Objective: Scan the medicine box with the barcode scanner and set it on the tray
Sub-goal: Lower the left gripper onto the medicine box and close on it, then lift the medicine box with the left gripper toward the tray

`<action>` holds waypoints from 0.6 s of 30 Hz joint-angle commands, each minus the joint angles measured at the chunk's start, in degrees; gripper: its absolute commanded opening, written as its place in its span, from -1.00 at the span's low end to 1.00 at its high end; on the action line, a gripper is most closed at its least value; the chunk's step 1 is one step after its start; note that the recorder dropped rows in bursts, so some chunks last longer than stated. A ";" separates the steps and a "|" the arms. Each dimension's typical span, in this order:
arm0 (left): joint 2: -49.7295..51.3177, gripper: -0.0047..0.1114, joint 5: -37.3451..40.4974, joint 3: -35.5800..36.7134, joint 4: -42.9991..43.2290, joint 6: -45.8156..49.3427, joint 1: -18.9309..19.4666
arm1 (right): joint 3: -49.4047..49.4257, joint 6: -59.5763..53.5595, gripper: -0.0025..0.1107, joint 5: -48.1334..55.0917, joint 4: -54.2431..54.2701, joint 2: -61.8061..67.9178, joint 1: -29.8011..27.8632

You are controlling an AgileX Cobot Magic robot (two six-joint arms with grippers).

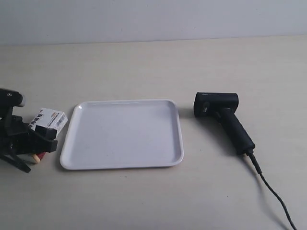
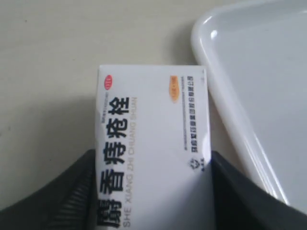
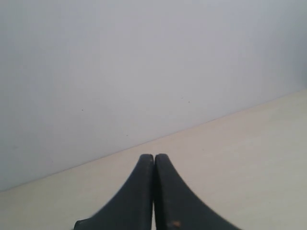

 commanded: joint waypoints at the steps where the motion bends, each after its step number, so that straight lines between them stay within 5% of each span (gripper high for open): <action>1: -6.20 -0.92 0.36 -2.90 0.92 0.66 -0.16 | -0.41 -0.10 -0.96 -1.56 0.66 -0.35 -0.27; 4: -13.10 -0.92 15.19 -12.28 16.29 -11.54 -0.16 | -1.41 -0.10 -0.96 -4.57 0.66 2.41 -0.27; 5: -13.50 -0.92 16.78 -15.14 28.29 -21.12 -0.38 | -2.72 -0.10 -0.96 -4.46 0.66 6.14 -0.27; 7: -13.09 -0.92 8.17 -18.21 59.13 -42.63 -0.38 | -5.23 -0.21 -0.96 -4.46 0.44 15.17 -0.27; 9: -12.07 -0.92 -0.43 -22.49 80.14 -58.96 -0.38 | -7.99 -1.65 -0.96 -4.35 0.44 27.45 -0.17; 11: -11.10 -0.92 -0.58 -25.46 85.18 -64.37 -0.46 | -10.99 -3.04 -0.96 -4.38 0.20 39.82 3.31; 18: -10.73 -0.92 -1.17 -25.45 85.27 -55.39 -3.05 | -18.33 -4.42 -0.78 -13.58 0.20 65.98 19.91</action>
